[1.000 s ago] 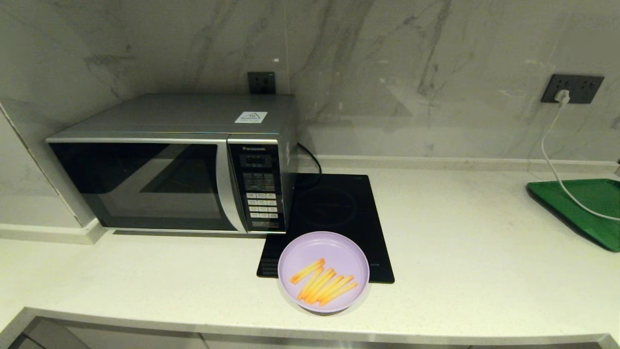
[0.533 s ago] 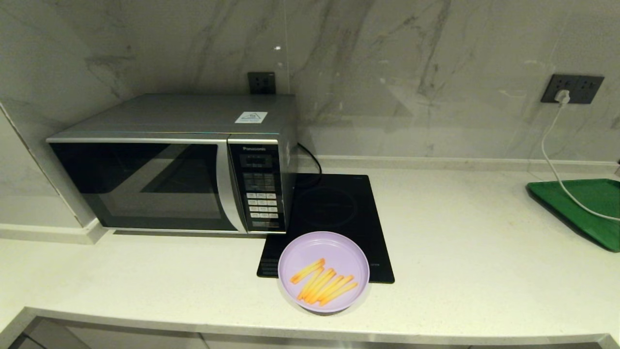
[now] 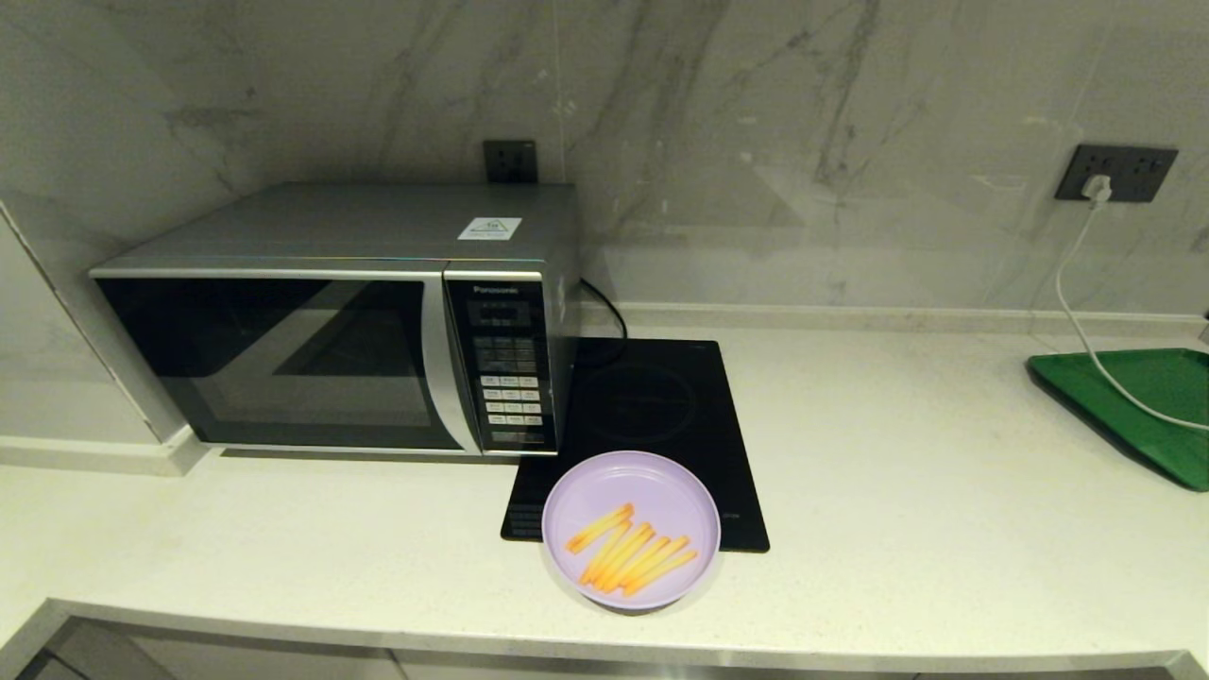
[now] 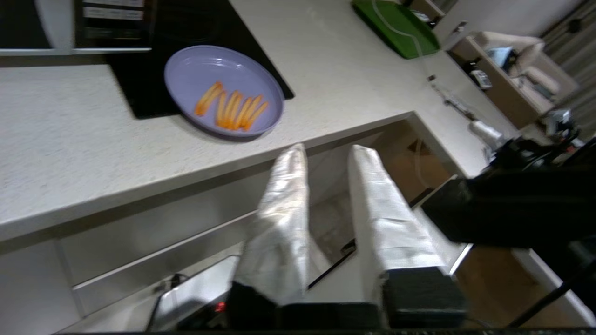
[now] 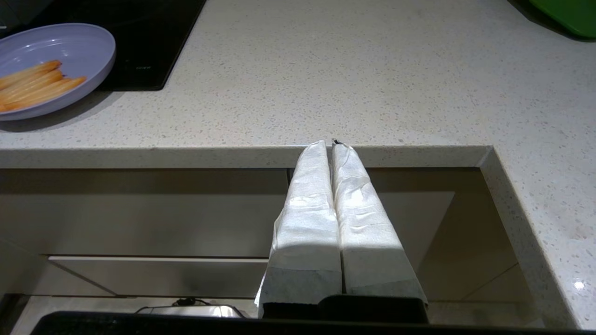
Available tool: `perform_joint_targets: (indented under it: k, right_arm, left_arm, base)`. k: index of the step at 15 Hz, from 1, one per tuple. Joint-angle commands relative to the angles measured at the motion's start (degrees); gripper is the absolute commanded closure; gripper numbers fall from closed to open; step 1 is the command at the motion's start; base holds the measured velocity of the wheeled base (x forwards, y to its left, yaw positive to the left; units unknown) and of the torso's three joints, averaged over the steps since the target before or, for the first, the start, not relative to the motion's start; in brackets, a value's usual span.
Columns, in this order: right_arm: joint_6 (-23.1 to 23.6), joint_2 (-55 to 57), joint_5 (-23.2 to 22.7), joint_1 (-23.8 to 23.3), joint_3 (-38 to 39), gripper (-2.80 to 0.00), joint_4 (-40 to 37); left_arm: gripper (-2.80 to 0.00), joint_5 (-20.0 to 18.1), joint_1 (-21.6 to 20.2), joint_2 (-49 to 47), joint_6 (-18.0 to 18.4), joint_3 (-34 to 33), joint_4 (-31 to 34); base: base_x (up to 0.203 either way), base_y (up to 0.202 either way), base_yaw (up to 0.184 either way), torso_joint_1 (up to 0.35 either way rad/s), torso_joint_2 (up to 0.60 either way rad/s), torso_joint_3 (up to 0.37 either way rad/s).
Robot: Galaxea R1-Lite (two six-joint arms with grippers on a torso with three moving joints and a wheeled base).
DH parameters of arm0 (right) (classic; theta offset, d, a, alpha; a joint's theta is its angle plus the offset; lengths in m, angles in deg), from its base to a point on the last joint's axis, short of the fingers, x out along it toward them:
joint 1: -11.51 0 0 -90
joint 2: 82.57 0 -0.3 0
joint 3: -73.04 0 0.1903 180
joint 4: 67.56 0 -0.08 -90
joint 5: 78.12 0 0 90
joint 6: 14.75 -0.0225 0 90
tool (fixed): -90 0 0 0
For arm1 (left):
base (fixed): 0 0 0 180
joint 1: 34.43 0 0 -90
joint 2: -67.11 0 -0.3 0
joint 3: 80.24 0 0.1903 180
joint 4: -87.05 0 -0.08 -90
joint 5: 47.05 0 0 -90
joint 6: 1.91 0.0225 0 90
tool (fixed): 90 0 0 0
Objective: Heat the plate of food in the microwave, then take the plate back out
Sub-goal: Open the microwave oven
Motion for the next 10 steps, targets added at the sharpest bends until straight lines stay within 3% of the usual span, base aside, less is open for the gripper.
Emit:
perform_joint_targets:
  k: [1, 3, 5, 7, 8, 10]
  right_arm:
    - [-0.03, 0.00, 0.00, 0.01, -0.01, 0.00, -0.10]
    - [-0.03, 0.00, 0.01, 0.01, -0.01, 0.00, -0.10]
    - [-0.03, 0.00, 0.00, 0.01, -0.01, 0.00, -0.10]
    - [-0.03, 0.00, 0.08, 0.01, -0.01, 0.00, -0.10]
    - [-0.03, 0.00, 0.00, 0.01, -0.01, 0.00, -0.10]
    - [-0.03, 0.00, 0.00, 0.01, -0.01, 0.00, -0.10]
  left_arm:
    - [-2.80, -1.30, 2.89, -14.41, -3.85, 1.38, -7.51]
    - [-2.80, -2.44, 3.38, -19.13, -6.75, 5.30, -11.83]
    - [-2.80, -2.73, 2.87, -22.31, -7.41, 11.17, -12.94]
    - [-2.80, -6.10, -3.69, -26.75, -7.93, 15.74, -14.43]
    - [-2.80, -11.16, -8.82, -28.35, -7.79, 16.60, -15.92]
    - [-2.80, -28.09, -22.24, -32.66, -7.12, 17.85, -20.00]
  base:
    - [0.000, 0.000, 0.000, 0.000, 0.00, 0.000]
    - [0.000, 0.000, 0.000, 0.000, 0.00, 0.000]
    - [0.000, 0.000, 0.000, 0.000, 0.00, 0.000]
    - [0.000, 0.000, 0.000, 0.000, 0.00, 0.000]
    - [0.000, 0.000, 0.000, 0.000, 0.00, 0.000]
    - [0.000, 0.000, 0.000, 0.000, 0.00, 0.000]
